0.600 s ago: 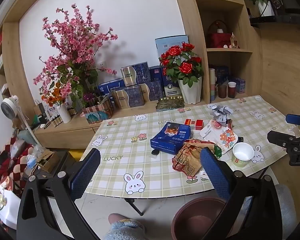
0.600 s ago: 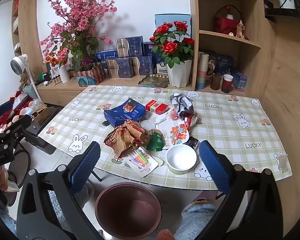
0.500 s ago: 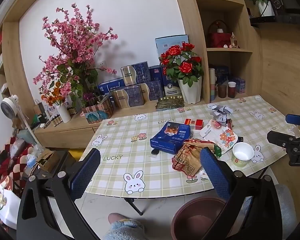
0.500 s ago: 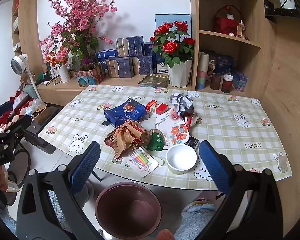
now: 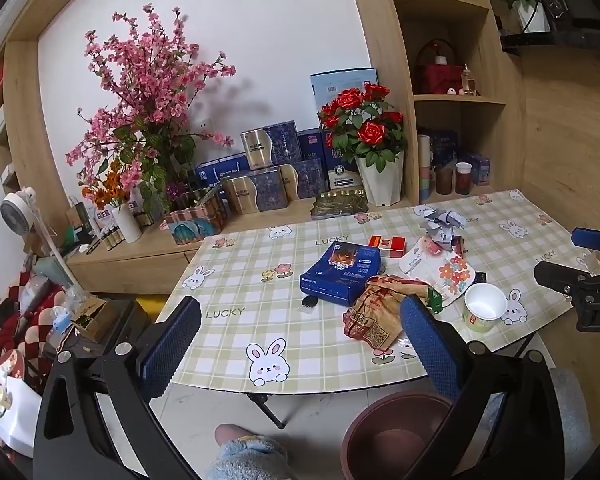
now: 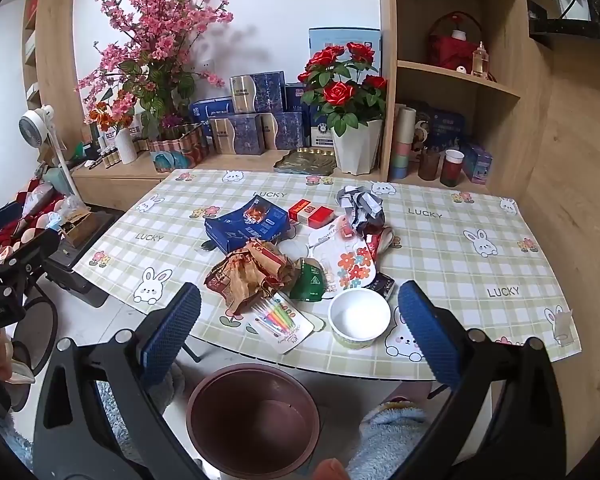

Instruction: Collect trash

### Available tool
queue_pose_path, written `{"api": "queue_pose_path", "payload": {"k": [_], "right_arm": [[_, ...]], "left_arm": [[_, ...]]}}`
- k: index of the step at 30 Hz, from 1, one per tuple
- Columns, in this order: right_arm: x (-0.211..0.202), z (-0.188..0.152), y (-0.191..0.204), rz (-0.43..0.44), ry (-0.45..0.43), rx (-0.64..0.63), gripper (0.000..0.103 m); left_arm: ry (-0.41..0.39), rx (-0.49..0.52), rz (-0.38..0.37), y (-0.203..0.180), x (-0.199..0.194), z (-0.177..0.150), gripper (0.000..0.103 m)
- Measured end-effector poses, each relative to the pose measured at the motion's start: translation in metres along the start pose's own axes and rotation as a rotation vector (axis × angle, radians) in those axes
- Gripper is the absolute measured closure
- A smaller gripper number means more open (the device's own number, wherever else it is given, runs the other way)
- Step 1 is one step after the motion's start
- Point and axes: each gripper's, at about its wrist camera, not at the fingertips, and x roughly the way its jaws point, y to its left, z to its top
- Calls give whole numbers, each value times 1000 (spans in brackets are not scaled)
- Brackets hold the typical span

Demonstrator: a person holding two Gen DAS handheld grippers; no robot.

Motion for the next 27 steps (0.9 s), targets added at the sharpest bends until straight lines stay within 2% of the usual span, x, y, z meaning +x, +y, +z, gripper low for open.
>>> {"api": "queue_pose_path", "payload": {"k": [8, 15, 27], "right_arm": [[-2, 1, 8, -1, 0, -2, 6], [-3, -1, -4, -2, 1, -1, 6], [-3, -1, -2, -3, 1, -4, 6]], "left_arm": [[2, -3, -1, 0, 1, 0, 5], [3, -4, -2, -3, 4, -5, 5], [4, -5, -3, -3, 5, -5, 5]]}}
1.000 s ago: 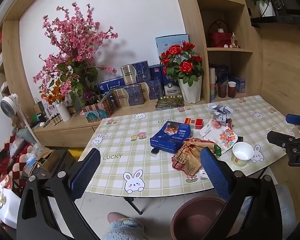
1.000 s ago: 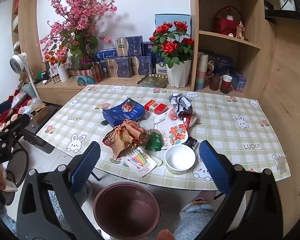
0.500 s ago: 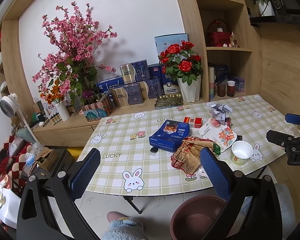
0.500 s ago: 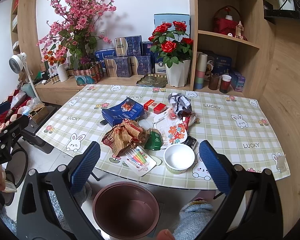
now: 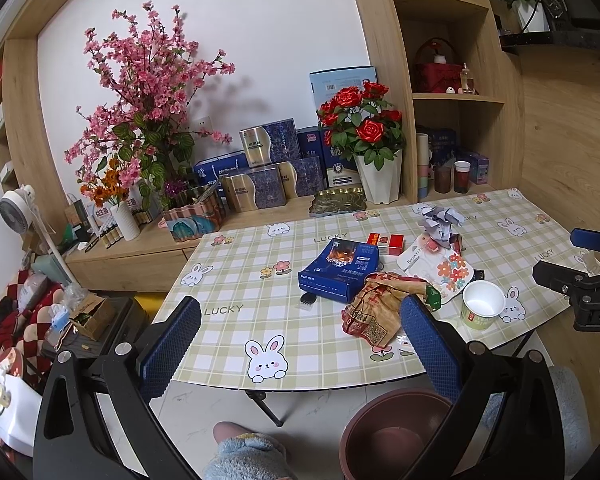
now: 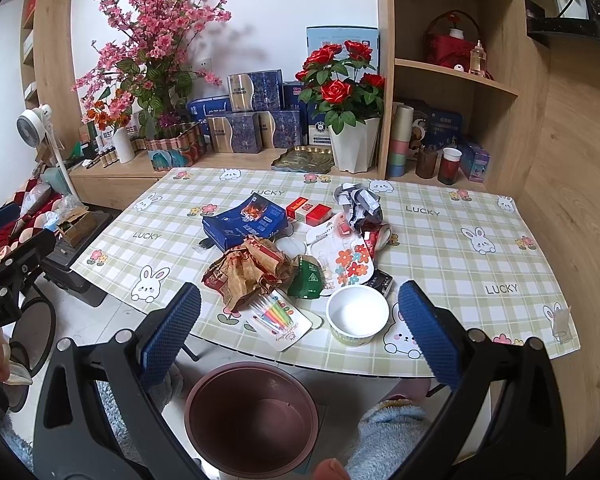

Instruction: Collect trash

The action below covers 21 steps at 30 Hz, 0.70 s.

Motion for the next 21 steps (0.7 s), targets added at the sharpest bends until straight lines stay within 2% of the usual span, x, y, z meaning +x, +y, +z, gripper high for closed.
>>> {"api": "queue_pose_path", "payload": {"k": [12, 21], "right_arm": [[1, 0, 4, -3, 2, -1, 6], [1, 0, 3, -2, 3, -1, 6]], "left_arm": [[1, -1, -1, 1, 0, 1, 5], [0, -3, -5, -7, 8, -11, 5]]}}
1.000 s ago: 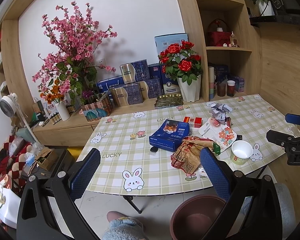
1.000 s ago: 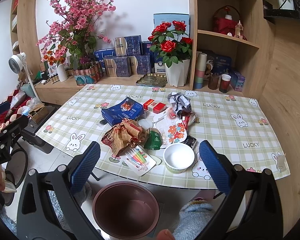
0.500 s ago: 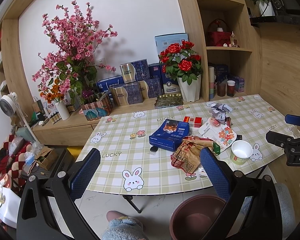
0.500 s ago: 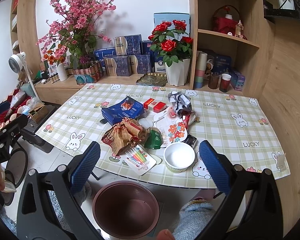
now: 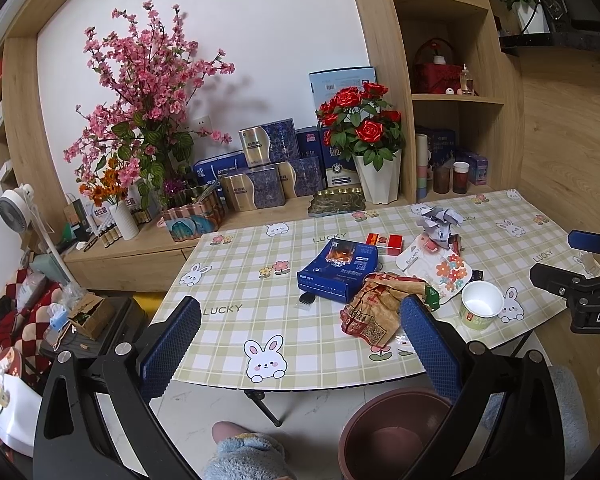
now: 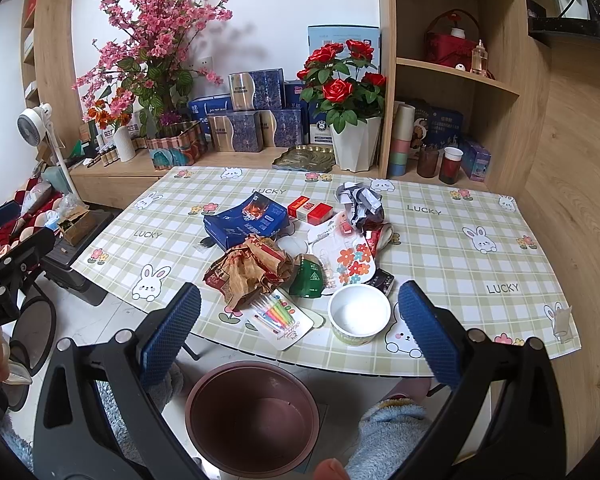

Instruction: Collect trash

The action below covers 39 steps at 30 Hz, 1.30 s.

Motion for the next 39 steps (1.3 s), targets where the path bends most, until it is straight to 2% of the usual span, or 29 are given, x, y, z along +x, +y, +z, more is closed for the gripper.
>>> {"api": "queue_pose_path", "payload": {"k": [10, 12, 19, 24, 31, 39], "right_arm": [[1, -2, -11, -1, 5, 0, 6], [11, -10, 1, -4, 10, 1, 6], [20, -11, 1, -8, 29, 2, 6], [30, -14, -1, -6, 52, 8, 6], [53, -24, -12, 9, 81, 43, 6], [84, -40, -28, -3, 78, 73, 6]], "left_arm": [[6, -5, -11, -13, 7, -8, 5], [10, -8, -18, -14, 8, -9, 5], [10, 21, -15, -11, 11, -8, 5], [27, 59, 23, -12, 23, -11, 5], [70, 69, -9, -13, 45, -21, 5], [157, 21, -132, -13, 86, -35, 5]]}}
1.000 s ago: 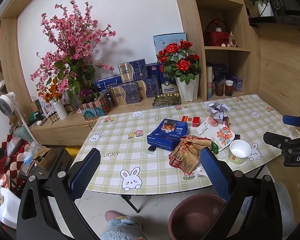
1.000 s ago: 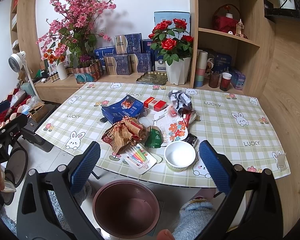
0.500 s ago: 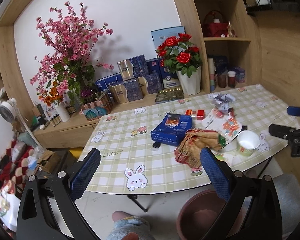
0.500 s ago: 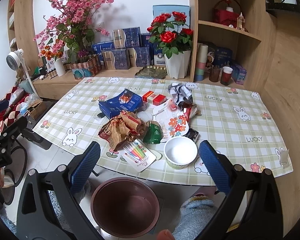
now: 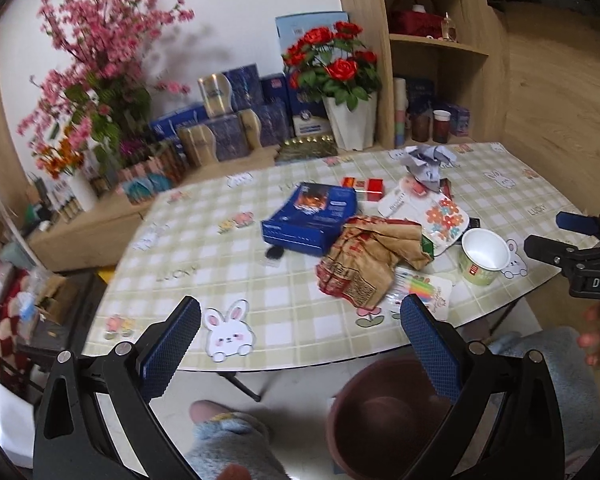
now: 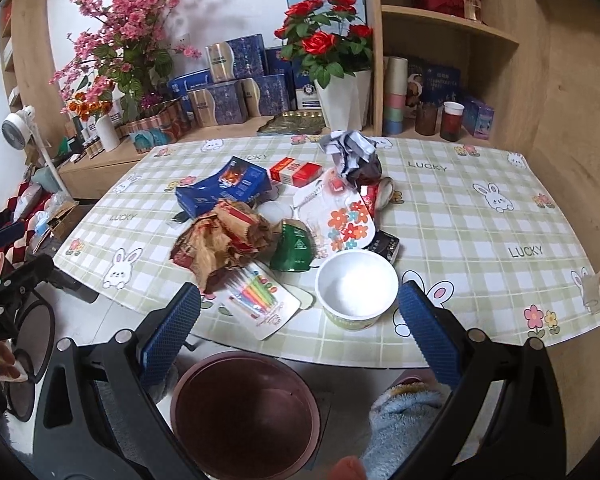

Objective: Collect trash
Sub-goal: 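Grasp the brown paper bag with the left gripper while the right gripper grasps the white paper cup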

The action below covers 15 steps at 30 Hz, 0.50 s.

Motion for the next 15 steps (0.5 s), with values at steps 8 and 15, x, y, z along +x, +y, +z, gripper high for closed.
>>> {"api": "queue_pose_path", "payload": {"k": [8, 15], "right_arm": [[41, -11, -18, -36, 15, -8, 6], [93, -31, -32, -158, 73, -113, 6]], "left_arm": [[12, 82, -52, -21, 38, -1, 5], [59, 21, -86, -18, 77, -6, 5]]}}
